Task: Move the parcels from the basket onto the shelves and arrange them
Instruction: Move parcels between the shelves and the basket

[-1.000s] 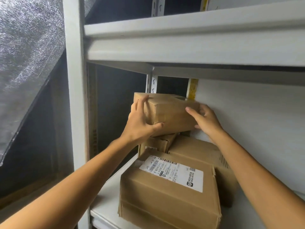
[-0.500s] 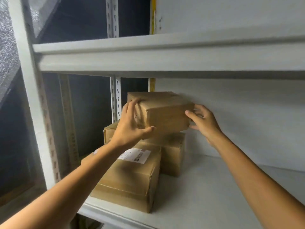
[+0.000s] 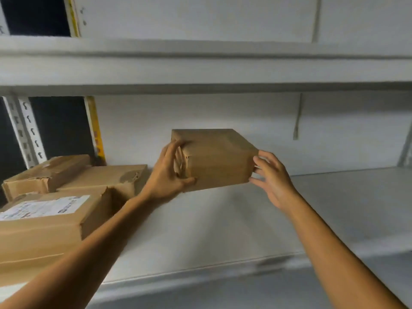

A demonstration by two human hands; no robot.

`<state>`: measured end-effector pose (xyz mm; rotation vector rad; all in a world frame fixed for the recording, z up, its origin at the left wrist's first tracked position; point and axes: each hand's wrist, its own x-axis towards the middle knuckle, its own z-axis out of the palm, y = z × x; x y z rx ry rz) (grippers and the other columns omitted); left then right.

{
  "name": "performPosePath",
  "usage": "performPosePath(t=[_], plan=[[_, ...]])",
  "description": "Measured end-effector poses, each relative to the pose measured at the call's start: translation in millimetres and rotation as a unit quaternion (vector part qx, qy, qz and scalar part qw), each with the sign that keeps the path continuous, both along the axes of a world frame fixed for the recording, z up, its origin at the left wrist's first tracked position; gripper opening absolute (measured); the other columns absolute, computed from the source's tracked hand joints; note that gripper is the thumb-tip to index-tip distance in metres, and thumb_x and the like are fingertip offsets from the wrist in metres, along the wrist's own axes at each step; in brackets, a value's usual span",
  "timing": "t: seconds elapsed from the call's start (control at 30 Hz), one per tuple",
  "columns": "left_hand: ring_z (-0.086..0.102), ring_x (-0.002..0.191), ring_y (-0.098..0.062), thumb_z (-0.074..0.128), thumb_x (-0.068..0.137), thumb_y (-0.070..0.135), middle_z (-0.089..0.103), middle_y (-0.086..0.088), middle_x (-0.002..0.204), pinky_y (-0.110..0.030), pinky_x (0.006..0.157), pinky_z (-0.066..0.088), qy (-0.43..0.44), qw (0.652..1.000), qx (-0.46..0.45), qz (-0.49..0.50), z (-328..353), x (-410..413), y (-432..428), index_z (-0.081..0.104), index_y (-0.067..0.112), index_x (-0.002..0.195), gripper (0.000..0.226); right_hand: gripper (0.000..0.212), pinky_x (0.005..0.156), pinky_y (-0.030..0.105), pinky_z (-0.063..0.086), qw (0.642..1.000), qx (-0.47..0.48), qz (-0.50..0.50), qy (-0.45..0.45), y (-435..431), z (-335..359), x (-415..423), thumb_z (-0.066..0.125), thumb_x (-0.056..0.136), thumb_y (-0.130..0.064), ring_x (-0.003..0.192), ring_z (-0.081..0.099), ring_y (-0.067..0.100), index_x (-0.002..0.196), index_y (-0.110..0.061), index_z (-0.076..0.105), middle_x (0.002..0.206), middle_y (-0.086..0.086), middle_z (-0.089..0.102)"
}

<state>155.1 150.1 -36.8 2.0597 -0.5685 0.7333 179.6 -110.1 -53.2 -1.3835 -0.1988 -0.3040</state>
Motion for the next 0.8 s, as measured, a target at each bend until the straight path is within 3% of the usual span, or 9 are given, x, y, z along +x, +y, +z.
performPosePath(t=[0.2, 0.3, 0.37, 0.5, 0.57, 0.7, 0.8], plan=[[0.046, 0.123, -0.019, 0.074, 0.059, 0.019, 0.041, 0.009, 0.134, -0.043, 0.080, 0.058, 0.062, 0.986, -0.005, -0.152, -29, 6, -95, 0.037, 0.046, 0.130, 0.084, 0.014, 0.099, 0.047, 0.048, 0.989, -0.006, -0.146, 0.032, -87, -29, -81, 0.057, 0.097, -0.017, 0.114, 0.061, 0.025, 0.111, -0.020, 0.056, 0.109, 0.009, 0.065], [0.048, 0.119, -0.008, 0.074, 0.061, 0.020, 0.043, 0.026, 0.126, -0.027, 0.068, 0.059, 0.087, 0.965, -0.024, -0.244, -40, -7, -139, 0.037, 0.056, 0.125, 0.082, 0.013, 0.097, 0.045, 0.050, 0.975, -0.024, -0.217, 0.041, -121, -39, -127, 0.058, 0.097, -0.022, 0.113, 0.061, 0.022, 0.110, -0.021, 0.057, 0.115, 0.011, 0.066], [0.049, 0.114, 0.006, 0.073, 0.062, 0.020, 0.044, 0.040, 0.119, -0.019, 0.065, 0.056, 0.101, 0.949, -0.045, -0.297, -49, -20, -167, 0.039, 0.053, 0.127, 0.080, 0.014, 0.097, 0.044, 0.050, 0.963, -0.031, -0.265, 0.041, -138, -48, -157, 0.059, 0.096, -0.027, 0.109, 0.062, 0.016, 0.110, -0.024, 0.058, 0.111, 0.005, 0.068], [0.050, 0.114, 0.010, 0.075, 0.071, 0.006, 0.046, 0.036, 0.124, -0.016, 0.068, 0.053, 0.135, 0.909, -0.069, -0.388, -69, -44, -228, 0.042, 0.048, 0.128, 0.078, 0.012, 0.091, 0.051, 0.051, 0.928, -0.014, -0.370, 0.045, -169, -65, -221, 0.058, 0.097, -0.032, 0.106, 0.064, 0.022, 0.108, -0.031, 0.058, 0.103, -0.004, 0.070], [0.049, 0.116, 0.008, 0.073, 0.074, 0.000, 0.047, 0.033, 0.126, -0.015, 0.069, 0.052, 0.146, 0.888, -0.063, -0.432, -79, -60, -257, 0.042, 0.051, 0.127, 0.079, 0.010, 0.085, 0.047, 0.055, 0.916, -0.004, -0.399, 0.052, -184, -74, -255, 0.055, 0.098, -0.035, 0.106, 0.065, 0.020, 0.107, -0.031, 0.057, 0.098, -0.011, 0.071], [0.046, 0.121, 0.002, 0.077, 0.074, 0.002, 0.044, 0.019, 0.135, -0.021, 0.078, 0.056, 0.156, 0.848, -0.034, -0.506, -93, -95, -312, 0.041, 0.051, 0.126, 0.079, 0.009, 0.072, 0.033, 0.060, 0.879, -0.004, -0.469, 0.083, -216, -88, -320, 0.051, 0.099, -0.039, 0.107, 0.063, 0.021, 0.103, -0.032, 0.056, 0.108, -0.005, 0.063], [0.045, 0.121, 0.005, 0.078, 0.075, 0.011, 0.041, 0.015, 0.139, -0.018, 0.078, 0.055, 0.172, 0.811, -0.019, -0.558, -103, -128, -348, 0.042, 0.052, 0.124, 0.073, 0.017, 0.059, 0.016, 0.054, 0.852, -0.015, -0.511, 0.110, -235, -99, -364, 0.054, 0.096, -0.042, 0.099, 0.060, 0.006, 0.113, -0.043, 0.052, 0.107, -0.017, 0.059]])
